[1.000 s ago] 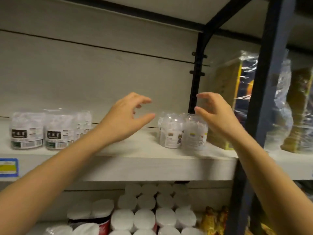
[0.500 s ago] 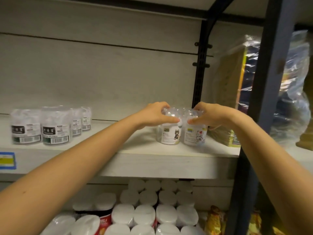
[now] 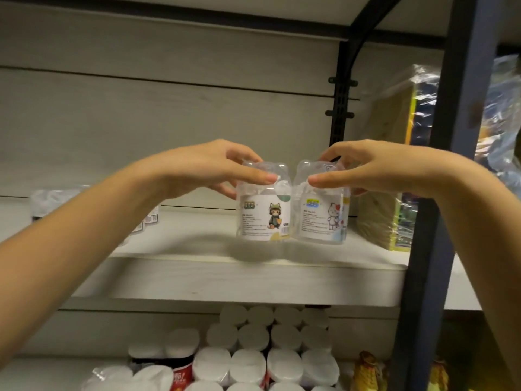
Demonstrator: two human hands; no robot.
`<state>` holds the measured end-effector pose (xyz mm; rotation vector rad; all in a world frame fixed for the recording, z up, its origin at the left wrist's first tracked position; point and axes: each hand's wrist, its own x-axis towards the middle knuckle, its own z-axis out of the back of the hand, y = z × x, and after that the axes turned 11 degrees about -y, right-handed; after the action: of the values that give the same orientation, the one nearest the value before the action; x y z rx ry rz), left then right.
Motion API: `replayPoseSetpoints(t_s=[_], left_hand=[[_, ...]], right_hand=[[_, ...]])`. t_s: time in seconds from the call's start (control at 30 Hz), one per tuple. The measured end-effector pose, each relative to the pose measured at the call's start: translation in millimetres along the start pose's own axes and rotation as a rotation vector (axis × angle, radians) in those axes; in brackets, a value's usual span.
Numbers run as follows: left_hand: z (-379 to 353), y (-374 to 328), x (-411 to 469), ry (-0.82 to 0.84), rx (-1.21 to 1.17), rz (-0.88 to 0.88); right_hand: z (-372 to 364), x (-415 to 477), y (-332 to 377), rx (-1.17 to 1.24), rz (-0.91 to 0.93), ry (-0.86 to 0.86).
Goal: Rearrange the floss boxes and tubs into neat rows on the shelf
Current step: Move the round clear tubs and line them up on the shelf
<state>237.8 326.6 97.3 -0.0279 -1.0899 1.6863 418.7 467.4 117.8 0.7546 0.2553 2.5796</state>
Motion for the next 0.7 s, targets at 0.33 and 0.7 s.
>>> replayPoseSetpoints(t_s=[0.33, 0.7], left_hand=[[49.6, 9.0, -26.8, -0.194, 0.159, -0.028], [91.3, 81.1, -33.5, -0.059, 0.449, 0.007]], right_hand=[[-30.6, 19.3, 41.0, 0.062, 0.166, -0.191], [-102.7, 48.9, 93.2, 0.038, 0.101, -0.137]])
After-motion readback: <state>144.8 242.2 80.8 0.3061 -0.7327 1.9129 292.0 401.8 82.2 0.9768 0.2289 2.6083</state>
